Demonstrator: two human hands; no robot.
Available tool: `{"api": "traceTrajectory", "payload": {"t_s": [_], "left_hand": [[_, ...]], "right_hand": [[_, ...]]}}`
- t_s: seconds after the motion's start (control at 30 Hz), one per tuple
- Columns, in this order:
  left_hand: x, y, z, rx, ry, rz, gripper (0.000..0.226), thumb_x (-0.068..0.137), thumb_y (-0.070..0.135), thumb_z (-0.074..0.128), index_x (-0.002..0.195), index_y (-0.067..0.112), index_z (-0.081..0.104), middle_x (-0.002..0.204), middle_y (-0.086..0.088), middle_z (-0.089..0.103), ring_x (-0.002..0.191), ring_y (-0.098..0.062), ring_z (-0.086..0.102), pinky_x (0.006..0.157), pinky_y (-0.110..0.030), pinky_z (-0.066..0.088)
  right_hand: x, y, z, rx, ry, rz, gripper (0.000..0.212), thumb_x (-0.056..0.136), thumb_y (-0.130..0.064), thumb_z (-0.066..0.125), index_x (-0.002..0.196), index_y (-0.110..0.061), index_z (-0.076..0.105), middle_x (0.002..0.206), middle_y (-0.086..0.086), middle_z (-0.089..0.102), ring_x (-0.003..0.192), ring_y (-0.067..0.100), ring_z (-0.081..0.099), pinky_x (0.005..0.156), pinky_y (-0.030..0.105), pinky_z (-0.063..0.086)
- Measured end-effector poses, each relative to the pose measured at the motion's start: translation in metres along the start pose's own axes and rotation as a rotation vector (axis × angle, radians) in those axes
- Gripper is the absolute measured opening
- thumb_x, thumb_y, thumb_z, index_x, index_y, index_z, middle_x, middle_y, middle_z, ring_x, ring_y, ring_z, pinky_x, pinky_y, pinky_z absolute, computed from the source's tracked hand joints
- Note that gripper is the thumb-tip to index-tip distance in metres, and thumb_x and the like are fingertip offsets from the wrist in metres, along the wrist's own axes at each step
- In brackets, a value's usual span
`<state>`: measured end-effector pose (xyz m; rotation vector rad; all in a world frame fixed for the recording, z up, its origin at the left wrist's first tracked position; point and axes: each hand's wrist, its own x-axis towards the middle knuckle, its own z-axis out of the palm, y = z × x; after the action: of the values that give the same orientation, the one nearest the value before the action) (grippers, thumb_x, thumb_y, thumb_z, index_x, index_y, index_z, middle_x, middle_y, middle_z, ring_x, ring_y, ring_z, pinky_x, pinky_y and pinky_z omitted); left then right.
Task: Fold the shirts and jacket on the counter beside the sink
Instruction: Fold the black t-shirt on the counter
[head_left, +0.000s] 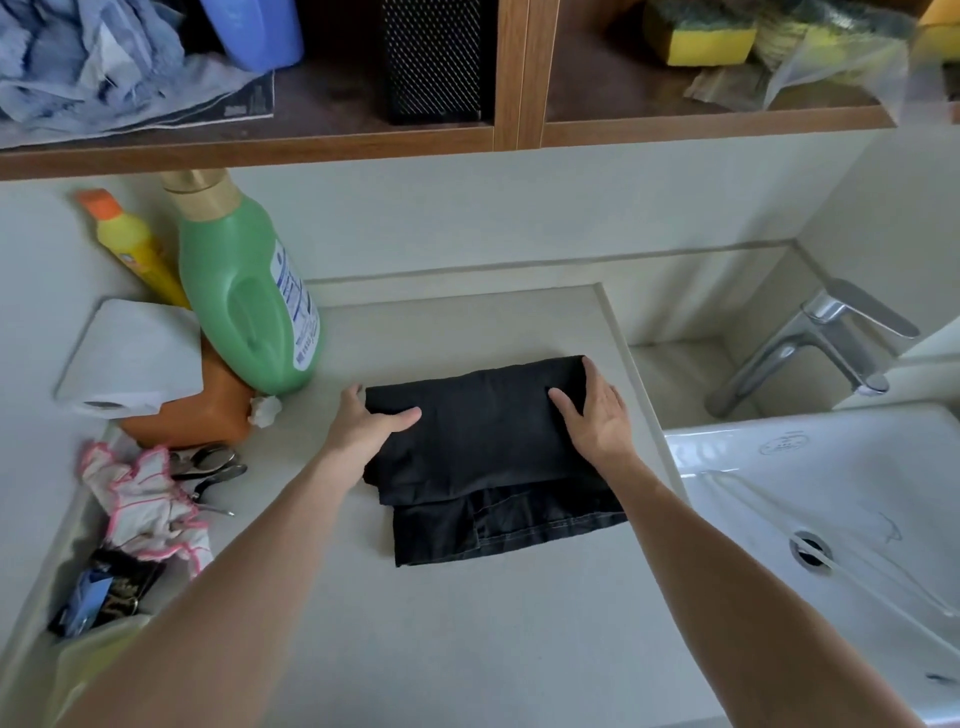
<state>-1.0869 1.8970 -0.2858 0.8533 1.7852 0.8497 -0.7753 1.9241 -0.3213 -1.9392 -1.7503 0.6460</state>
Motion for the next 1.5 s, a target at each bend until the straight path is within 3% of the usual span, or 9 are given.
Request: {"api": "traceTrajectory", "payload": {"t_s": [0.2,0.47,0.77,0.87,0.93,1.03,1.13,1.27,1.5], "left_hand": [[-0.012,0.009,-0.009,0.029,-0.120,0.094,0.043,0.065,0.008,0.090,0.103,0.017,0.073,0.096,0.002,0.078,0.093,-0.020,0.074,0.086,-0.039,0.058],[-0.032,0.024,-0.019,-0.061,-0.063,0.424,0.042,0.070,-0.013,0.078,0.095,0.019,0.071,0.100,0.007,0.074,0.088,-0.003,0.069,0.073,-0.014,0.053],[-0.056,-0.014,-0.054,0.262,-0.155,0.495,0.056,0.074,-0.031,0.050,0.061,0.019,0.072,0.124,-0.009,0.066,0.114,-0.023,0.062,0.090,-0.012,0.043],[-0.063,-0.024,-0.056,0.331,-0.103,0.427,0.055,0.078,-0.023,0.046,0.059,0.021,0.073,0.104,0.001,0.075,0.108,-0.019,0.066,0.086,-0.006,0.042],[-0.070,-0.018,-0.046,0.338,-0.006,0.418,0.046,0.083,-0.012,0.050,0.069,0.026,0.073,0.092,0.007,0.075,0.100,-0.017,0.068,0.085,-0.015,0.046],[-0.080,-0.008,-0.018,0.486,0.025,0.641,0.021,0.090,0.015,0.067,0.104,0.029,0.068,0.119,0.005,0.066,0.119,-0.019,0.059,0.104,-0.033,0.043],[-0.084,-0.020,0.007,0.850,-0.120,0.526,0.069,0.086,0.059,0.062,0.147,0.038,0.037,0.161,0.003,0.026,0.150,-0.020,0.020,0.119,-0.044,0.020],[-0.083,-0.053,0.004,1.000,-0.213,0.270,0.102,0.076,0.083,0.046,0.155,0.043,-0.005,0.166,0.009,-0.011,0.153,-0.018,-0.008,0.121,-0.047,0.005],[-0.100,-0.074,-0.002,0.807,-0.079,0.199,0.120,0.075,0.071,0.066,0.155,0.034,-0.015,0.166,0.002,-0.003,0.153,-0.019,-0.001,0.123,-0.043,0.008]], "right_hand": [[0.019,0.003,-0.035,0.559,-0.122,0.174,0.090,0.077,-0.028,0.085,0.149,-0.034,0.030,0.121,-0.005,0.052,0.107,0.012,0.056,0.087,0.026,0.047],[0.025,-0.004,-0.081,0.959,-0.228,-0.030,0.046,0.068,0.021,0.069,0.097,-0.015,0.072,0.091,0.005,0.073,0.091,0.019,0.069,0.079,0.027,0.055],[-0.017,-0.012,-0.103,0.479,-0.307,-0.065,0.050,0.064,0.018,0.031,0.049,-0.020,0.061,0.057,0.001,0.060,0.059,0.013,0.052,0.061,0.026,0.037],[-0.029,-0.022,-0.096,0.136,-0.489,-0.023,0.040,0.067,0.009,0.041,0.060,-0.019,0.068,0.061,0.001,0.068,0.061,0.013,0.058,0.061,0.024,0.044],[-0.037,-0.035,-0.086,0.030,-0.295,-0.060,0.035,0.073,0.002,0.047,0.069,-0.024,0.070,0.073,-0.001,0.072,0.072,0.015,0.063,0.065,0.026,0.048],[-0.056,-0.055,-0.062,-0.079,-0.067,-0.274,0.029,0.088,-0.014,0.050,0.097,-0.032,0.071,0.107,-0.006,0.071,0.100,0.017,0.061,0.091,0.033,0.049],[-0.076,-0.058,-0.025,-0.269,-0.170,-0.382,0.037,0.099,-0.042,0.044,0.133,-0.033,0.057,0.146,-0.003,0.050,0.137,0.022,0.039,0.117,0.044,0.024],[-0.096,-0.028,-0.012,-0.478,-0.192,-0.261,0.070,0.094,-0.073,0.019,0.149,-0.032,0.030,0.161,0.002,0.023,0.150,0.026,0.013,0.122,0.050,0.005],[-0.108,0.001,-0.016,-0.205,-0.210,0.078,0.128,0.066,-0.096,0.041,0.157,-0.020,-0.007,0.166,0.007,-0.003,0.153,0.026,-0.004,0.124,0.042,0.004]]}}
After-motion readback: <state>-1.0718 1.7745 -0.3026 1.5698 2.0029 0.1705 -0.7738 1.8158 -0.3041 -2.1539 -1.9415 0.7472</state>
